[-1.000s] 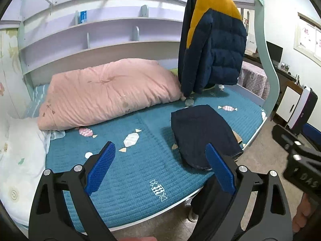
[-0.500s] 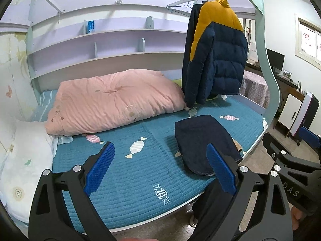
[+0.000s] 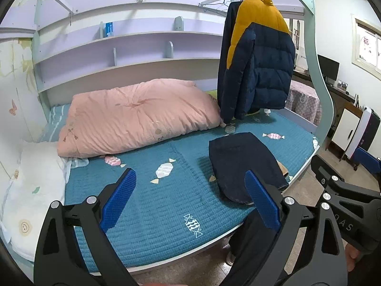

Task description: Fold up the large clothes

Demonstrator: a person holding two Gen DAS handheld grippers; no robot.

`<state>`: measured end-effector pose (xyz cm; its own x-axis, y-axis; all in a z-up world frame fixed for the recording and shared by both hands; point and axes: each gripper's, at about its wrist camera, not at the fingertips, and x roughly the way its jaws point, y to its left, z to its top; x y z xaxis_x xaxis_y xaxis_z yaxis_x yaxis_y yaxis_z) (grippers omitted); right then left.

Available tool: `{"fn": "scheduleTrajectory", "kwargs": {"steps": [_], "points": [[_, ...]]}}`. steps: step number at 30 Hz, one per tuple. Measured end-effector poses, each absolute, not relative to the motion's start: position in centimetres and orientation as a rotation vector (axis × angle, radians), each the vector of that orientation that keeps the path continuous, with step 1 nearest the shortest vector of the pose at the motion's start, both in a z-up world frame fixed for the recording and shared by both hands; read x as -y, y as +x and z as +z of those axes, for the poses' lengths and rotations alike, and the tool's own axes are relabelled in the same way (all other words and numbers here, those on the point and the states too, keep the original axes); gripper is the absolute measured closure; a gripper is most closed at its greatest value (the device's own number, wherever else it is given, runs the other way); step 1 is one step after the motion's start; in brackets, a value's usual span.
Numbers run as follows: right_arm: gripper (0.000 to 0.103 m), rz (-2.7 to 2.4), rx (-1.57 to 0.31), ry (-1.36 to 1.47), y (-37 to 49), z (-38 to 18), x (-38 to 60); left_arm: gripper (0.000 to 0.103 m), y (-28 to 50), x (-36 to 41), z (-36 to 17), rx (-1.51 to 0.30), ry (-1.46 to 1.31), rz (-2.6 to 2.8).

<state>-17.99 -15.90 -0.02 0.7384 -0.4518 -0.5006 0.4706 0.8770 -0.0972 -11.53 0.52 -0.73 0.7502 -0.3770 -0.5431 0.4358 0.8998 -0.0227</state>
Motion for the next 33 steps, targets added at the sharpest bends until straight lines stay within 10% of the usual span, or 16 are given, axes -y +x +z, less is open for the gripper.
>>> {"fn": "scheduleTrajectory", "kwargs": {"steps": [33], "points": [[0.008,-0.507,-0.613,0.013,-16.6,-1.1,16.6,0.010,-10.2,-0.2,-2.0,-0.643,0.117,-0.462]]}}
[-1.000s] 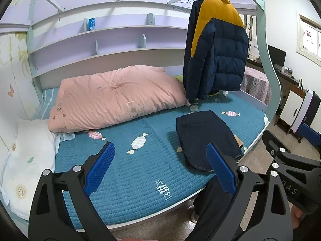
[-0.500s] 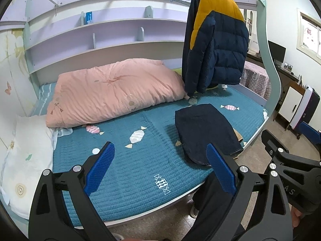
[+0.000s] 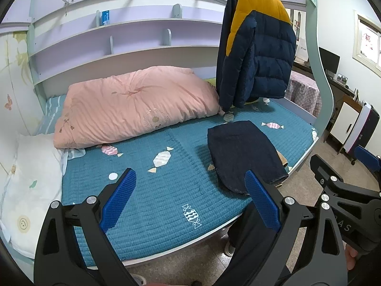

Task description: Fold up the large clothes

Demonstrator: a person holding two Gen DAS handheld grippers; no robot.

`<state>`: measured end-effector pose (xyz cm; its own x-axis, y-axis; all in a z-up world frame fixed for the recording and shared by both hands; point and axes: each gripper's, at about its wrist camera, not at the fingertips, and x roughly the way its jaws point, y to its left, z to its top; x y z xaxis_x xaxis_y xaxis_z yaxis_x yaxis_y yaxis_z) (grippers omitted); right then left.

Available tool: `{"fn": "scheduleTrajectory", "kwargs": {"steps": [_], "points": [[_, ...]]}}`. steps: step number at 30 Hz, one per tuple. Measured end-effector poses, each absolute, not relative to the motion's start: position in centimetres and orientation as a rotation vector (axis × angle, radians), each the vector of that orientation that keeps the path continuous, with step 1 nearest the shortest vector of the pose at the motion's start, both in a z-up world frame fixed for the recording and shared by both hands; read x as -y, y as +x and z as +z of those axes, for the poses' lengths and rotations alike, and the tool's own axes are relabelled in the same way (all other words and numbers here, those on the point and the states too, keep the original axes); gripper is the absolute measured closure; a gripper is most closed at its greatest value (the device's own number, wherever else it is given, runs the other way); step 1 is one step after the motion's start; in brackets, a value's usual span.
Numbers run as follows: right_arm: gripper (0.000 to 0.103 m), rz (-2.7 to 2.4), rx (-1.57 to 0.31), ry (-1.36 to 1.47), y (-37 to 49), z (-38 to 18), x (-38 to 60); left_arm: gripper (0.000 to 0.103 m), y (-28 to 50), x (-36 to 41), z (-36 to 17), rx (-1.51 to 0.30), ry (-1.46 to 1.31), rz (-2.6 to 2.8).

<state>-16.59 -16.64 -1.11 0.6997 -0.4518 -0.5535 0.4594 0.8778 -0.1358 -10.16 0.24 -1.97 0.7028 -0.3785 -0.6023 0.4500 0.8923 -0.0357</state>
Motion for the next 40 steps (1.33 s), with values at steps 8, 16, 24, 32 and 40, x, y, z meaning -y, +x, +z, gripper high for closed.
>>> {"fn": "scheduleTrajectory", "kwargs": {"steps": [8,16,24,32,40], "points": [[0.008,-0.506,-0.630,0.019,-16.6,-1.5,16.8,0.010,-10.3,0.1,-2.3,-0.666,0.119,-0.461],[0.008,-0.509,-0.642,0.016,-16.7,-1.6,16.7,0.010,-10.3,0.3,-2.5,-0.674,0.122,-0.461],[0.008,-0.507,-0.644,0.015,-16.5,-1.6,16.8,0.010,-10.4,0.3,-2.7,-0.678,0.123,-0.463],[0.008,-0.509,-0.647,0.013,-16.4,-1.6,16.8,0.010,-10.4,0.2,-3.1,-0.691,0.128,-0.458],[0.008,-0.502,-0.647,0.025,-16.4,-1.8,16.9,0.010,-10.5,0.1,-3.0,-0.687,0.125,-0.454]]}}
